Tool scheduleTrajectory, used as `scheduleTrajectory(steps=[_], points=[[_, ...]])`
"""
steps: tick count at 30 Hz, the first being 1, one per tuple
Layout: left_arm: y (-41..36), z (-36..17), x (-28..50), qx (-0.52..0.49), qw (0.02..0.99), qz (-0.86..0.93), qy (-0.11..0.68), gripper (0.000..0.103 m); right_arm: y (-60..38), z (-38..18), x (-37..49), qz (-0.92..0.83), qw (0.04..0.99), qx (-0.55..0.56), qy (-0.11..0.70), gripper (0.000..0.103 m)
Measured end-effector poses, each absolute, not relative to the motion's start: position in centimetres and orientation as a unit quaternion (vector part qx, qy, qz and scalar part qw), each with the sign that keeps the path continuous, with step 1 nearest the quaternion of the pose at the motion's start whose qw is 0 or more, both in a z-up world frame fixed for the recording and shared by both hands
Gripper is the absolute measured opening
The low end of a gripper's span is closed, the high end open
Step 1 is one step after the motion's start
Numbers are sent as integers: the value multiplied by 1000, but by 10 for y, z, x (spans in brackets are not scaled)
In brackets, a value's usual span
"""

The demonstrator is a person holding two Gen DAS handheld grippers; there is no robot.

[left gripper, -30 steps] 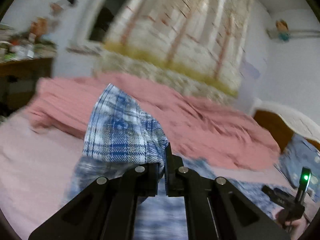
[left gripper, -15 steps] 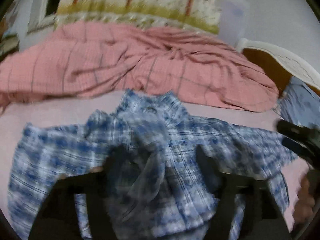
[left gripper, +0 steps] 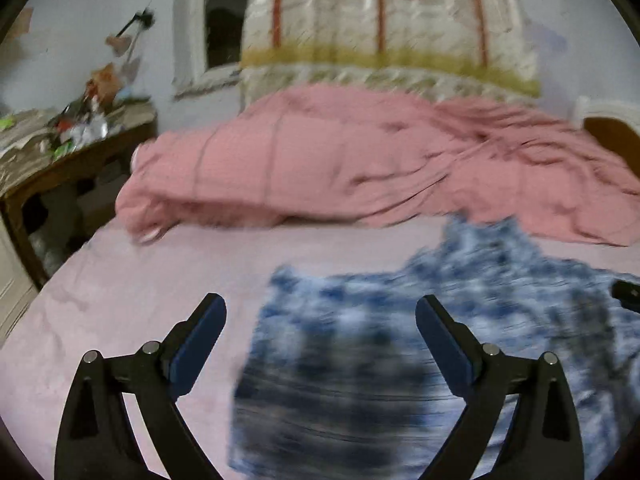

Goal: Fold large clothes

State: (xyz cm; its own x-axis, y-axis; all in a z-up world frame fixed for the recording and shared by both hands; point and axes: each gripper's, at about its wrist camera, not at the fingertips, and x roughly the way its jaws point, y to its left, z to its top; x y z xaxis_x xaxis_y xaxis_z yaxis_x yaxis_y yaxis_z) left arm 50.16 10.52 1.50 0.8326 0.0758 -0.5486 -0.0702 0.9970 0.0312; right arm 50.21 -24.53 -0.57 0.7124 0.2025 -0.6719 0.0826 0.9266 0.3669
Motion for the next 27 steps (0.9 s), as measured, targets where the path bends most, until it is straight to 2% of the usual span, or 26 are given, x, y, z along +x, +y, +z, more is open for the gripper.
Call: scheduleTrajectory(steps=[1, 3, 6, 7, 9, 14, 15, 16, 17, 27], points=[[114, 8, 509, 2, 953, 55, 297, 95, -242, -12, 506, 37, 902, 188, 387, 83], [134, -3, 516, -8, 946, 76, 316, 95, -237, -32, 519, 54, 888, 191, 416, 72], [158, -16, 520, -40, 940, 84, 329, 95, -230, -56, 533, 66, 871, 184, 450, 64], [167, -18, 521, -53, 938, 88, 330, 95, -225, -61, 535, 65, 870, 170, 458, 58], [175, -19, 522, -63, 937, 87, 331, 95, -216, -72, 540, 56, 868, 134, 475, 53], [185, -23, 525, -67, 934, 101, 335, 95, -205, -84, 546, 18, 877, 88, 472, 53], [187, -24, 525, -72, 933, 100, 338, 95, -204, -83, 546, 17, 879, 80, 471, 45], [189, -25, 526, -78, 932, 99, 340, 95, -203, -83, 545, 19, 880, 79, 467, 11], [191, -26, 526, -83, 931, 97, 342, 95, -204, -84, 544, 25, 881, 83, 465, 6], [179, -20, 525, -50, 936, 66, 343, 95, -240, -47, 533, -38, 915, 82, 392, 5]])
